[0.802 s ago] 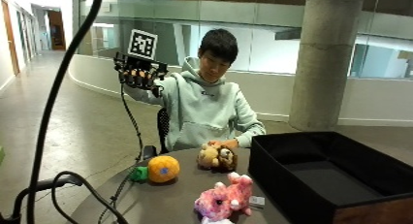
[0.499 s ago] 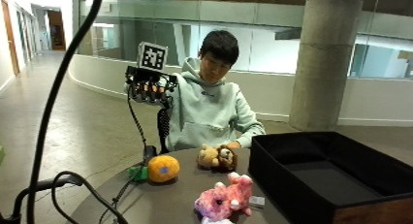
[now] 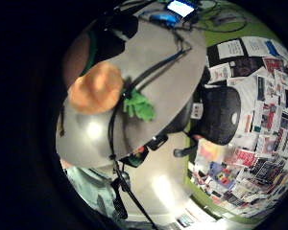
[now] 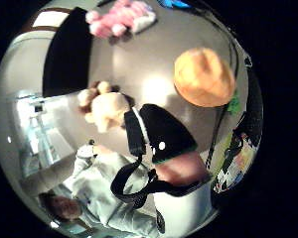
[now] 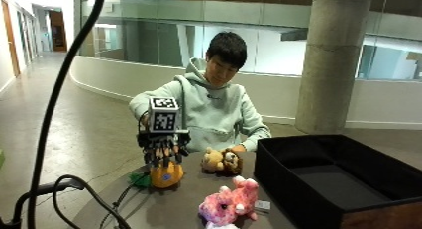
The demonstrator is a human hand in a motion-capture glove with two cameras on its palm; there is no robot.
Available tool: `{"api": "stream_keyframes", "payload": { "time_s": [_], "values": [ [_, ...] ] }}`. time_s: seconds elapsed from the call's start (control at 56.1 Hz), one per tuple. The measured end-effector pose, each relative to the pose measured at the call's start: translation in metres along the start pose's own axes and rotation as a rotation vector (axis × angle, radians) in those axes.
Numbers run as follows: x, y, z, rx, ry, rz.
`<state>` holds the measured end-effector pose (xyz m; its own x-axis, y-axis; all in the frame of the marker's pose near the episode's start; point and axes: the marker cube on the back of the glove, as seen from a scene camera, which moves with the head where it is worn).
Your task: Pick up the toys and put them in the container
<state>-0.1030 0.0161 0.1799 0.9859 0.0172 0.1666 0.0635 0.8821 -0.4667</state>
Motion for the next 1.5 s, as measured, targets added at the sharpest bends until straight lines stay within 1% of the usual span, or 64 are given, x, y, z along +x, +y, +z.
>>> {"api": "stream_keyframes", "payload": {
  "time_s": [0.036, 0.071, 0.16, 0.232, 0.356, 0.445, 0.552, 0.641, 0.784, 0.891, 0.927, 0.962, 1.158, 1.319, 1.425, 1.497],
  "values": [
    [0.000, -0.002, 0.015, -0.033, 0.012, -0.016],
    [0.000, -0.007, 0.028, -0.035, 0.017, -0.011],
    [-0.003, -0.022, 0.052, 0.049, -0.006, -0.013],
    [-0.004, -0.030, 0.058, 0.133, -0.021, -0.006],
    [-0.005, -0.046, 0.063, 0.173, -0.123, 0.015],
    [-0.002, -0.052, 0.067, 0.244, -0.183, 0.008],
    [-0.003, -0.059, 0.066, 0.324, -0.228, 0.042],
    [-0.004, -0.066, 0.060, 0.301, -0.211, 0.053],
    [-0.022, -0.069, 0.045, 0.067, -0.160, 0.016],
    [-0.049, -0.054, 0.020, -0.124, -0.179, -0.021],
    [-0.060, -0.049, 0.009, -0.158, -0.196, -0.038],
    [-0.072, -0.045, -0.003, -0.150, -0.201, -0.054],
    [-0.125, -0.041, -0.106, 0.048, -0.092, -0.186],
    [-0.182, -0.036, -0.181, 0.246, -0.035, -0.229],
    [-0.223, -0.045, -0.224, 0.420, -0.046, -0.267],
    [-0.251, -0.048, -0.237, 0.478, -0.088, -0.317]
  ]
}}
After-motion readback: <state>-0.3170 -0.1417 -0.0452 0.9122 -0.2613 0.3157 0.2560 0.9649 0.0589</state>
